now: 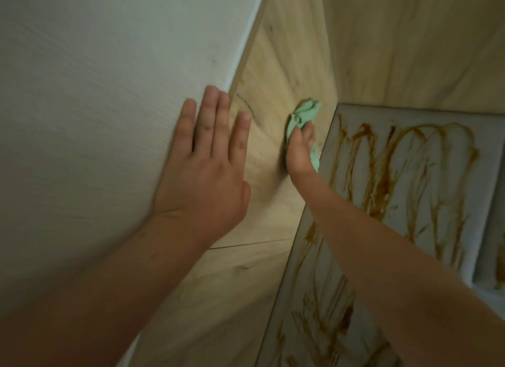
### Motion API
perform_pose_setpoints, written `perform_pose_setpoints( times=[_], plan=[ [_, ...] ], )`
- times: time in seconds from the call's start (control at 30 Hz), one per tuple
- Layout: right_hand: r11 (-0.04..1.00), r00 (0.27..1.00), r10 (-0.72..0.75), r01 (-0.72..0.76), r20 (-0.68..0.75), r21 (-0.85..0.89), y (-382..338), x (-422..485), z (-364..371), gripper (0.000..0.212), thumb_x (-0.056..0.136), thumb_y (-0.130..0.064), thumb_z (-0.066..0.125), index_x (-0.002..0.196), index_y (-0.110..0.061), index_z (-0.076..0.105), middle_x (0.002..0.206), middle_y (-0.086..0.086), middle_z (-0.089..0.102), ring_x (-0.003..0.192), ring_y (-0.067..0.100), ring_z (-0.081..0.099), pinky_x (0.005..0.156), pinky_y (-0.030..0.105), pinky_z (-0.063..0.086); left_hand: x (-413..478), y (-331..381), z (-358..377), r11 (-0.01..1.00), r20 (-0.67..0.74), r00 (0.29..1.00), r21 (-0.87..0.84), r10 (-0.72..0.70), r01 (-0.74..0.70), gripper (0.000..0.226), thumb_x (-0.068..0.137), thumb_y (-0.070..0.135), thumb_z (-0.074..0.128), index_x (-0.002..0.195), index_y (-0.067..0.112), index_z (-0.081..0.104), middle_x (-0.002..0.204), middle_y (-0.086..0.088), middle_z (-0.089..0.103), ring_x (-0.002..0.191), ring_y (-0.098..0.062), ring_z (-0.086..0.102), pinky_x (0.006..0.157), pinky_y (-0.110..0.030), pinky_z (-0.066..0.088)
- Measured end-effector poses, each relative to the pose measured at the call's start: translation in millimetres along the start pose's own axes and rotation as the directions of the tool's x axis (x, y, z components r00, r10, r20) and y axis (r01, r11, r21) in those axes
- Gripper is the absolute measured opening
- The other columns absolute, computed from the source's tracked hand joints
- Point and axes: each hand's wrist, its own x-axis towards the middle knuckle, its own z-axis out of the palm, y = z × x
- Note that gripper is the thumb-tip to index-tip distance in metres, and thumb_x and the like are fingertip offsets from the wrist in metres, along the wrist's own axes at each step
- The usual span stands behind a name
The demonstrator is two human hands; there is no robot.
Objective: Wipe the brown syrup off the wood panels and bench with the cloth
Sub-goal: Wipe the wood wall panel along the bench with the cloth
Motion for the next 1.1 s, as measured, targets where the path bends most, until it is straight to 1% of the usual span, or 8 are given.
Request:
perform_pose_setpoints(
  times=[0.13,0.3,0.43,0.53,0.77,0.83,0.97,1.1],
  plan=[
    [0.911,0.9,-0.393,0.409,0.19,-0.056,-26,-51,5,0.07,0.103,-0.042,0.038,0.164,-0.033,0.007,0.173,-0.002,-0.008,0.158,0.01,-0.005,0.129,0.035,0.005,0,-4,-3,0.997,-0.049,0.999,-0.071,0.011,-0.014,0.081,0.099,0.041,0.023,0.161,0.007,-0.017,0.162,-0.039,-0.015,0.153,-0.051,-0.018,0.123,-0.062,-0.01],
    [0.416,0.471,-0.723,0.881,0.504,-0.226,3,-76,-11,0.062,0.109,-0.039,0.034,0.165,-0.034,0.008,0.166,0.031,-0.002,0.158,0.044,0.0,0.126,0.06,0.012,0,-4,-5,0.993,-0.046,0.999,-0.115,0.007,-0.013,0.084,0.101,0.045,0.024,0.158,0.006,-0.024,0.161,-0.038,-0.02,0.152,-0.051,-0.021,0.124,-0.061,-0.011],
    [0.446,0.542,-0.789,0.829,0.288,-0.337,-79,7,-4,0.057,0.105,-0.029,0.041,0.157,-0.007,0.035,0.165,0.031,0.011,0.155,0.044,0.013,0.123,0.063,0.02,2,-6,-3,0.989,-0.044,0.999,-0.15,-0.017,0.01,0.088,0.097,0.042,0.034,0.161,0.005,-0.013,0.162,-0.038,-0.015,0.153,-0.051,-0.017,0.124,-0.061,-0.009],
    [0.56,0.599,-0.792,0.79,0.118,-0.248,-102,12,14,0.055,0.108,-0.018,0.036,0.161,-0.026,0.023,0.168,0.026,0.006,0.157,0.042,0.012,0.124,0.063,0.018,1,-6,-5,0.99,-0.014,1.0,-0.137,-0.013,0.011,0.088,0.098,0.043,0.031,0.159,0.004,-0.019,0.161,-0.038,-0.02,0.152,-0.051,-0.02,0.124,-0.061,-0.012],
    [-0.016,0.109,-0.807,0.978,0.581,-0.207,-18,-11,-27,0.057,0.108,-0.036,0.042,0.162,-0.034,0.025,0.16,0.027,0.018,0.151,0.052,0.018,0.118,0.071,0.023,1,-6,-6,0.99,-0.034,0.999,-0.136,-0.023,0.019,0.086,0.1,0.046,0.027,0.16,0.006,-0.018,0.161,-0.039,-0.019,0.153,-0.051,-0.018,0.123,-0.06,-0.015],
    [0.086,0.231,-0.843,0.949,0.486,-0.303,-51,17,-21,0.053,0.106,-0.033,0.046,0.156,-0.02,0.036,0.161,0.029,0.019,0.151,0.05,0.021,0.121,0.065,0.025,1,-6,-7,0.994,-0.001,1.0,-0.107,-0.028,0.028,0.086,0.099,0.046,0.025,0.159,0.005,-0.022,0.16,-0.038,-0.024,0.152,-0.05,-0.021,0.122,-0.06,-0.018],
    [0.764,0.784,-0.617,0.618,0.069,-0.187,-122,55,-5,0.067,0.101,-0.038,0.03,0.161,-0.007,0.027,0.168,0.022,0.014,0.156,0.03,0.016,0.129,0.033,0.013,1,-3,-5,0.996,0.03,0.998,-0.079,-0.046,0.048,0.085,0.099,0.047,0.022,0.159,-0.001,-0.017,0.158,-0.038,-0.028,0.151,-0.05,-0.023,0.121,-0.061,-0.018],
    [0.867,0.88,-0.475,0.473,0.03,-0.156,-87,12,11,0.076,0.1,-0.05,0.022,0.164,-0.009,0.016,0.171,0.015,0.006,0.158,0.029,0.011,0.129,0.047,0.014,2,-3,-6,0.996,0.031,0.998,-0.07,-0.057,0.059,0.086,0.099,0.048,0.023,0.159,-0.002,-0.013,0.16,-0.038,-0.026,0.152,-0.05,-0.022,0.122,-0.061,-0.016]
  ],
)
